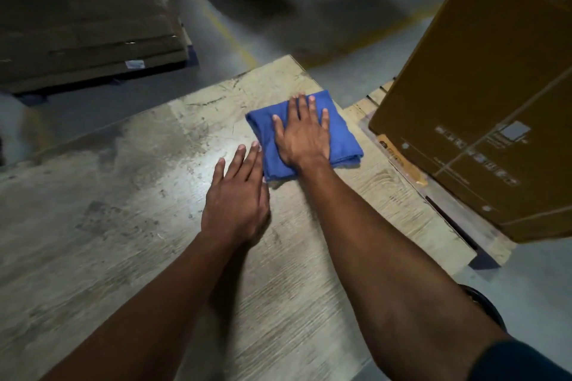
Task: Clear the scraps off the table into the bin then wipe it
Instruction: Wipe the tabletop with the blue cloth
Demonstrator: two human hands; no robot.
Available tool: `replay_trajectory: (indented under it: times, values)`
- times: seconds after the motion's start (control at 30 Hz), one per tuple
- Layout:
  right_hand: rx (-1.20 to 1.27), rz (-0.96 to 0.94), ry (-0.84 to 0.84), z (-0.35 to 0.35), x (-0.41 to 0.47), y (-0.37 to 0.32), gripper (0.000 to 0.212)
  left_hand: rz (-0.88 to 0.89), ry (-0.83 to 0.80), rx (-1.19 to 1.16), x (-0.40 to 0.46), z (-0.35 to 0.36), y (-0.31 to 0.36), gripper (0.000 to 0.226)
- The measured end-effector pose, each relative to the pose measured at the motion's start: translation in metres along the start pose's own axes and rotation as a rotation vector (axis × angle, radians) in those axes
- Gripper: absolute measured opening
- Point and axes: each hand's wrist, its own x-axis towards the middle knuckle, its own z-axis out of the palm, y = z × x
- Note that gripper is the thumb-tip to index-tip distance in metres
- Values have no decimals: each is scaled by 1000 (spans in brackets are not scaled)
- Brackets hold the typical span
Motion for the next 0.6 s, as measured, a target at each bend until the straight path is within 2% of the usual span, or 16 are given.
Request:
replay_trajectory:
  times: [0.17,0.23,0.4,0.6]
  values:
    - [59,376,54,-2,-53,43,76,-16,10,-40,-3,-5,5,64]
    - [63,438,65,-1,-94,60,79,-24,-2,-53,-3,-7,7,64]
    - [5,339,15,1,-154,56,94,-37,-8,-50,-4,-8,9,63]
    - [6,282,4,-4,-71,43,99,-51,1,-41,-5,-9,11,62]
